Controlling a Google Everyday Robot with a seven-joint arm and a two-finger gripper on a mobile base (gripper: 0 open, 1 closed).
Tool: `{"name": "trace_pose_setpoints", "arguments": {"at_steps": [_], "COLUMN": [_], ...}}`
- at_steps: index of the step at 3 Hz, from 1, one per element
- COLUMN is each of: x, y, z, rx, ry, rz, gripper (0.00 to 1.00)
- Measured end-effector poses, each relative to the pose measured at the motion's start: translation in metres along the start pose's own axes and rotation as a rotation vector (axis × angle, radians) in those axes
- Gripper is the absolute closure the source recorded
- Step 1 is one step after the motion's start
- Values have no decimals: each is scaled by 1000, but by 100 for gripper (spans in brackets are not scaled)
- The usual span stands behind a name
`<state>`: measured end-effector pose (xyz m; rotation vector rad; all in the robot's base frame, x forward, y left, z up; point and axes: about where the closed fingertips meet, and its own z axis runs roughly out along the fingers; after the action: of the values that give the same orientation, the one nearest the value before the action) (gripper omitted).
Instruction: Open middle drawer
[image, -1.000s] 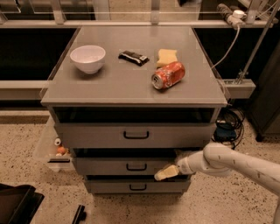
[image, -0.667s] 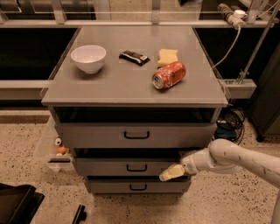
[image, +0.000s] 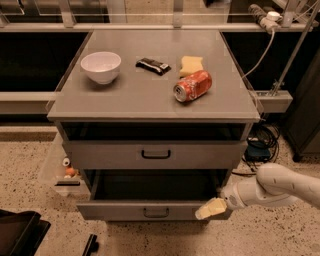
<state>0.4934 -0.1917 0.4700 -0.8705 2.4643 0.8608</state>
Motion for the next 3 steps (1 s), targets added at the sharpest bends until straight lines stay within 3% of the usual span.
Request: {"name": "trace_pose_setpoints", "arguments": {"at_steps": [1, 2, 3], "x": [0, 20, 19], "y": [0, 5, 7], "z": [0, 9, 6], "rx": [0, -50, -53], "ry": [0, 40, 42], "rz": [0, 53, 56], "gripper": [0, 0, 0]}}
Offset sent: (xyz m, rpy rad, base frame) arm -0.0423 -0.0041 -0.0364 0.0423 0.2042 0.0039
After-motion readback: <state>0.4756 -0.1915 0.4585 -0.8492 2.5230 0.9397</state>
